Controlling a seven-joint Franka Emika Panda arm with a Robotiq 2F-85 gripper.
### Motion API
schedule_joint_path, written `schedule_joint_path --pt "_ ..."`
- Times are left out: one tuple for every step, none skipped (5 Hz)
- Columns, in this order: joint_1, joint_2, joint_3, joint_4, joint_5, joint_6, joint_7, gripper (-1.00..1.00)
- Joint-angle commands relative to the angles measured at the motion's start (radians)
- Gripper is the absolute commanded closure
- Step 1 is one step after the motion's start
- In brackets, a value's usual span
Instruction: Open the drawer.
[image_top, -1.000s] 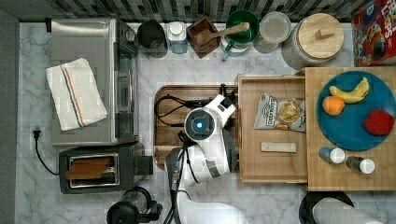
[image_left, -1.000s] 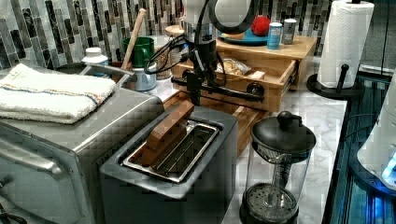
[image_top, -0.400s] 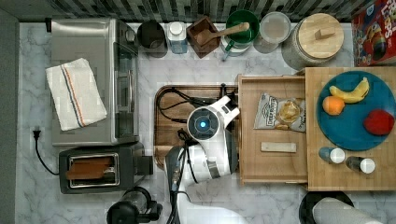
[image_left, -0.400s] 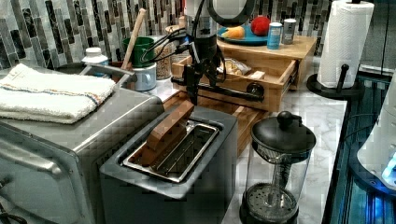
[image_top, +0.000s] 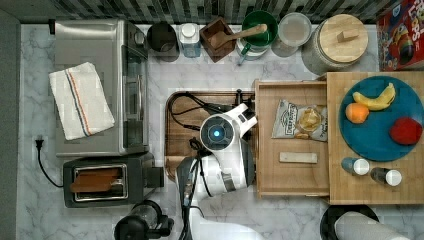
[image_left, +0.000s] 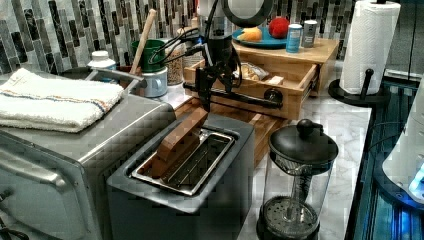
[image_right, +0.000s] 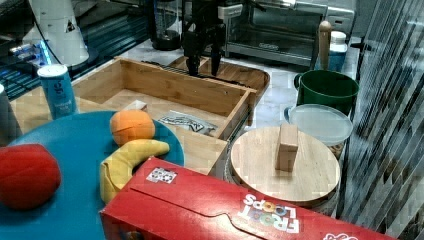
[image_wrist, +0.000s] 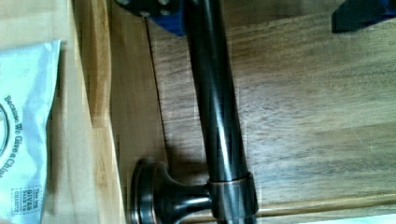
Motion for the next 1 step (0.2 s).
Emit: schedule_joint_path --pt "0.129 -0.06 0.126 0.017 0.02 0.012 0.072 -1.0"
